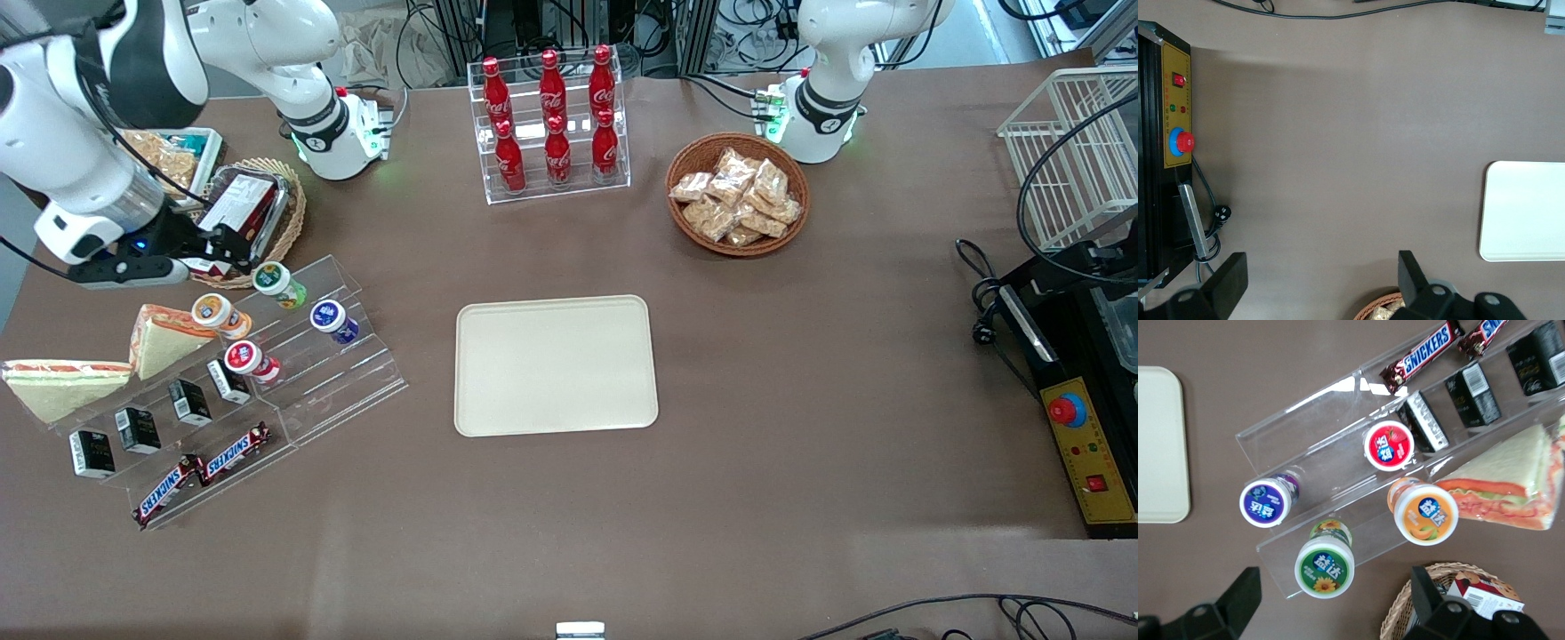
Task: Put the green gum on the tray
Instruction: 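Lower the right gripper onto the green-capped bottle and close it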
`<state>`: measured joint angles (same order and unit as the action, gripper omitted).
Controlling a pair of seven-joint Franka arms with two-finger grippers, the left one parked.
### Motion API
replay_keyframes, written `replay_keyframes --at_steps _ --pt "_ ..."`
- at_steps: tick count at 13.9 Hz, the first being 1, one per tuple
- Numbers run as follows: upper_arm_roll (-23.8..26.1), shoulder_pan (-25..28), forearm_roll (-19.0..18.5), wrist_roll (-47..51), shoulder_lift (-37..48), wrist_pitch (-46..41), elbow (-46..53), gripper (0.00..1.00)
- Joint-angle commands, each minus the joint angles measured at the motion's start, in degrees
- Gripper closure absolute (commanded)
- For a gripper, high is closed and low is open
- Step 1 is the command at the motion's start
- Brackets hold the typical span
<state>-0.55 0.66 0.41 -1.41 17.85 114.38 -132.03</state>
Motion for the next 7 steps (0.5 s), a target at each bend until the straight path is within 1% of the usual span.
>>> replay_keyframes --at_steps 1,3,4,5,7 --pt "0.02 0.04 -0.32 0.27 0.96 4.44 -4.53 0.00" --pt "0.02 0.04 0.11 0.35 1.14 7.69 -7.78 0.00" --pt "0.11 0.04 0.90 0.44 1.14 8.57 -8.76 0.00" --pt "0.11 0.22 2.04 1.23 1.22 8.58 -9.46 0.00" --pt "0.46 1.01 2.31 4.56 1.58 8.58 -10.17 0.00"
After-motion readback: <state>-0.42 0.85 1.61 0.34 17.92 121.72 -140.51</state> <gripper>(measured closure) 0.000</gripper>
